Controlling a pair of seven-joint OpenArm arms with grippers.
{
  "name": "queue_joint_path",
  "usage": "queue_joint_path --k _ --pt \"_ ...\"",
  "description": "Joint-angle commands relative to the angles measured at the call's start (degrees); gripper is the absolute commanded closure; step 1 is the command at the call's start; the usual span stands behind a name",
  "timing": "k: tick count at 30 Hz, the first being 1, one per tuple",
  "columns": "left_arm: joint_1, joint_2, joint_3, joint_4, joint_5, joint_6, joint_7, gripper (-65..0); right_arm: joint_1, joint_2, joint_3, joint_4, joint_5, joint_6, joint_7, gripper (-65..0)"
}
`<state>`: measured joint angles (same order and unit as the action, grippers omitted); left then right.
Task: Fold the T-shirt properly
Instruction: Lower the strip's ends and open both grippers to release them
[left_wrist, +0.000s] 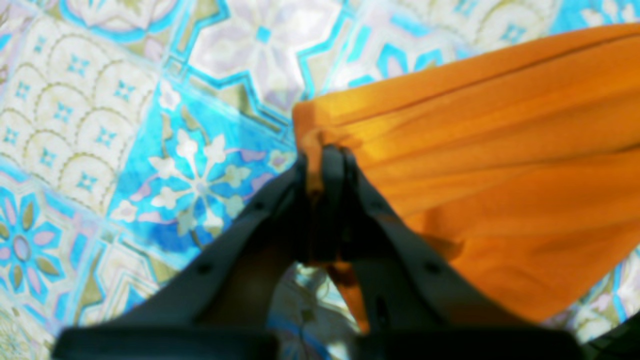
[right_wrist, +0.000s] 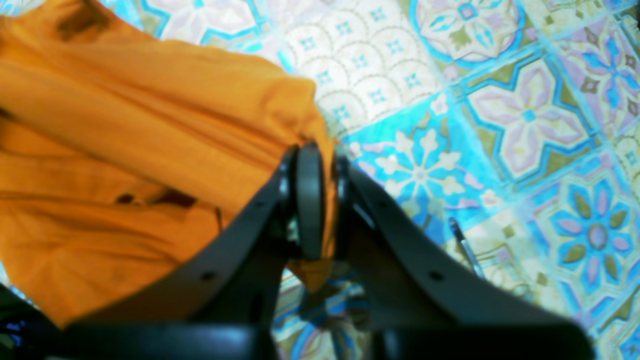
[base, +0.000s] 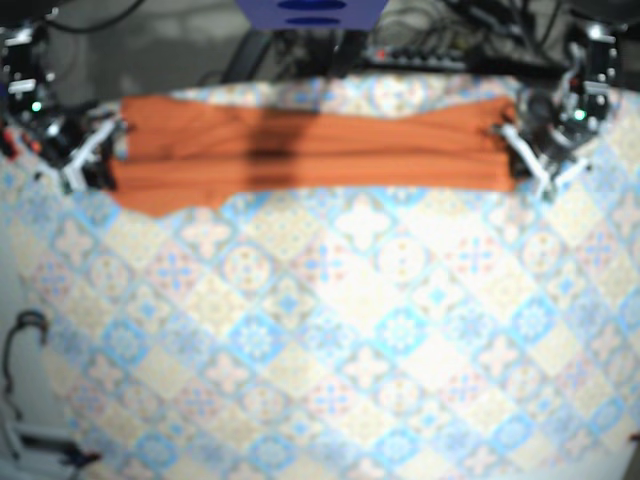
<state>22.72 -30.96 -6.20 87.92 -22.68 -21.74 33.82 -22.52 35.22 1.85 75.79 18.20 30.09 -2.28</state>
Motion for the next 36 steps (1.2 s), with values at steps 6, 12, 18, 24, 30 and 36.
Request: queue_joint_path --k 6,12,18,24,30,36 --pt "1.32 -1.44 -0.79 1.27 0.22 0.59 -0.55 0.0 -0.9 1.48 0.92 1.27 0.49 -0.5 1.36 -1.3" --pt "2.91 -1.52 -0.88 3.47 0.39 0.68 -0.55 0.0 -1.87 1.48 0.66 1.62 0.49 -0.5 1.36 -1.3" --pt "3.26 -1.52 -0.88 3.47 0.48 0.68 -0.55 0.0 -1.96 0.34 0.48 1.35 0.49 -0.5 1.36 -1.3" --pt "3.96 -1.52 -0.88 3.29 0.48 0.77 -0.55 0.0 -2.14 0.07 -2.51 0.12 0.49 -0.5 1.36 -1.3" --pt "3.96 -1.44 -0.88 3.11 0.57 0.86 -0.55 0.0 -2.05 -0.01 -5.14 -5.59 0.49 -0.5 1.89 -1.6" --pt "3.61 -1.44 -0.88 -0.14 0.57 0.86 -0.72 0.0 -1.08 -0.1 -8.4 -11.66 0.49 -0.5 5.93 -1.7"
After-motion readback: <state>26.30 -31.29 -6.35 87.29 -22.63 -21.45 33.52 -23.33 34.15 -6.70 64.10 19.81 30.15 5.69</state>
